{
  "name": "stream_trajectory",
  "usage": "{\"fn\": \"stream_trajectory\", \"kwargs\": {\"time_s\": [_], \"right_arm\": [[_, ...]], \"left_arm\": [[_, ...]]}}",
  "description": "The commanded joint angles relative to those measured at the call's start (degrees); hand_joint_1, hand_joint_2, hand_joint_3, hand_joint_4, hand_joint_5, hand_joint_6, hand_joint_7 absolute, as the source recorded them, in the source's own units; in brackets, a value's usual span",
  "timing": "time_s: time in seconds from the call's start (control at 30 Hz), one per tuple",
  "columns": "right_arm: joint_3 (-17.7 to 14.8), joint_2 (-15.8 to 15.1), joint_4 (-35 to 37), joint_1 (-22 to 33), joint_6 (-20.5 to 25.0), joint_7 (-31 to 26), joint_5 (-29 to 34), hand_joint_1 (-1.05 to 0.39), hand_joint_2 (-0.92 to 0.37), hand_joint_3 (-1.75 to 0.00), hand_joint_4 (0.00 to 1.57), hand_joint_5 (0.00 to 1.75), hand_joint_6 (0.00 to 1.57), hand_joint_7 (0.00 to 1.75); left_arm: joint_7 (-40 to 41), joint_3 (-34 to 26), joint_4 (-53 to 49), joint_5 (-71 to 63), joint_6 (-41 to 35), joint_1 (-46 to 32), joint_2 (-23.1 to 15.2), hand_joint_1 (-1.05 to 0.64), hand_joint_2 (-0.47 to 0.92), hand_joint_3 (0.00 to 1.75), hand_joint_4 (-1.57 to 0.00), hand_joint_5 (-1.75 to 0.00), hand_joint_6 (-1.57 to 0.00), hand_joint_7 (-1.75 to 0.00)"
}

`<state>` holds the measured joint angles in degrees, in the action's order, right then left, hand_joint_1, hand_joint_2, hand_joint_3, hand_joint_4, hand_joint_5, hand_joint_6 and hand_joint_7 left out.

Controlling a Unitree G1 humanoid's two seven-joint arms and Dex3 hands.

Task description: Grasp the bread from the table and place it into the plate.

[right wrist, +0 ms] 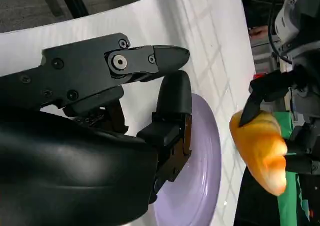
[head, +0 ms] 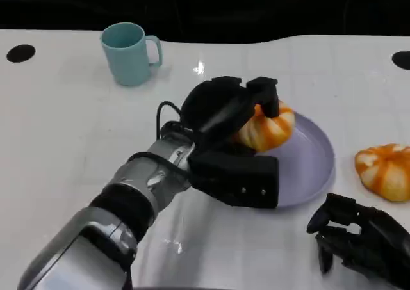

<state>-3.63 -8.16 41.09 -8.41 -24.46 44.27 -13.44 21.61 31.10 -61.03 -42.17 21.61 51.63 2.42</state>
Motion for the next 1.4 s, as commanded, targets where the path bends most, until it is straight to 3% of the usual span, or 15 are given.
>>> {"fn": "stream_trajectory", "kwargs": {"time_s": [0.03, 0.1, 0.17, 0.2, 0.3, 0.33, 0.47, 0.6, 0.73, 1.0, 1.4], "right_arm": [[0.1, -0.9, 0.9, 1.3, 0.7, -0.2, 0.6, -0.53, -0.92, -0.27, 0.68, 1.75, 0.66, 1.39], [0.1, -0.9, 0.9, 1.3, 0.6, -0.2, 0.7, -0.52, -0.92, -0.27, 0.68, 1.75, 0.66, 1.39], [0.1, -0.9, 0.9, 1.4, 0.7, -0.2, 0.6, -0.53, -0.92, -0.27, 0.68, 1.75, 0.66, 1.39], [0.2, -0.9, 0.8, 1.4, 0.6, -0.4, 0.8, -0.53, -0.92, -0.27, 0.67, 1.75, 0.66, 1.39], [0.2, -0.9, 1.0, 1.4, 0.1, -0.1, 0.7, -0.53, -0.92, -0.27, 0.67, 1.75, 0.66, 1.39], [0.2, -0.8, 1.0, 1.4, 0.1, 0.0, 0.6, -0.53, -0.92, -0.27, 0.66, 1.75, 0.66, 1.39], [0.2, -0.8, 0.8, 1.6, -0.2, -0.3, 0.8, -0.54, -0.92, -0.26, 0.67, 1.75, 0.66, 1.4], [0.3, -0.9, 0.3, 1.8, 0.2, -0.5, 0.9, -0.53, -0.92, -0.27, 0.68, 1.75, 0.66, 1.4], [0.1, -0.8, 0.3, 1.8, 0.4, 0.0, 0.3, -0.53, -0.92, -0.27, 0.68, 1.75, 0.66, 1.4], [0.1, -0.7, 0.5, 1.5, 0.6, -0.2, 0.4, -0.52, -0.92, -0.26, 0.67, 1.75, 0.66, 1.4], [0.7, -1.0, 0.3, 1.4, 0.5, -1.4, 1.3, -0.53, -0.92, -0.28, 0.67, 1.75, 0.65, 1.39]], "left_arm": [[-2.8, -0.2, -2.0, 1.2, -0.7, 2.7, 0.6, -0.29, 0.72, 0.72, -0.8, -1.75, -0.7, -1.41], [-4.5, 0.1, -2.3, 1.3, -1.8, 3.1, 0.9, -0.3, 0.73, 0.59, -0.72, -1.46, -0.72, -1.01], [-7.6, 1.0, -2.2, 0.7, -3.4, 3.6, 0.8, -0.33, 0.81, 0.4, -0.65, -1.26, -0.68, -0.72], [-9.7, 1.7, -2.0, 0.2, -4.6, 4.1, 0.7, -0.39, 0.87, 0.32, -0.47, -1.02, -0.53, -0.52], [-14.0, 3.3, -1.3, -0.8, -7.3, 4.9, 0.5, -0.5, 0.92, 0.31, -0.24, -0.59, -0.34, -0.19], [-14.8, 3.6, -1.1, -0.9, -7.8, 5.0, 0.5, -0.55, 0.92, 0.32, -0.18, -0.53, -0.3, -0.15], [-17.7, 5.1, -0.7, -1.9, -9.8, 5.5, 0.3, -0.69, 0.92, 0.41, -0.05, -0.47, -0.19, -0.07], [-20.7, 6.1, 0.1, -2.5, -10.9, 5.6, -0.3, -0.92, 0.92, 0.63, 0.0, -0.17, -0.08, -0.01], [-22.4, 6.4, 0.7, -2.3, -11.3, 5.5, -0.7, -1.03, 0.92, 0.7, 0.0, -0.04, -0.06, 0.0], [-24.5, 5.5, 5.1, -1.4, -11.2, 3.5, -3.0, -1.05, 0.92, 0.73, -0.01, -0.01, -0.05, -0.01], [-26.6, 0.9, 23.4, 3.8, -8.4, -7.9, -10.6, -0.98, 0.92, 0.72, -0.06, -0.04, -0.04, -0.01]]}}
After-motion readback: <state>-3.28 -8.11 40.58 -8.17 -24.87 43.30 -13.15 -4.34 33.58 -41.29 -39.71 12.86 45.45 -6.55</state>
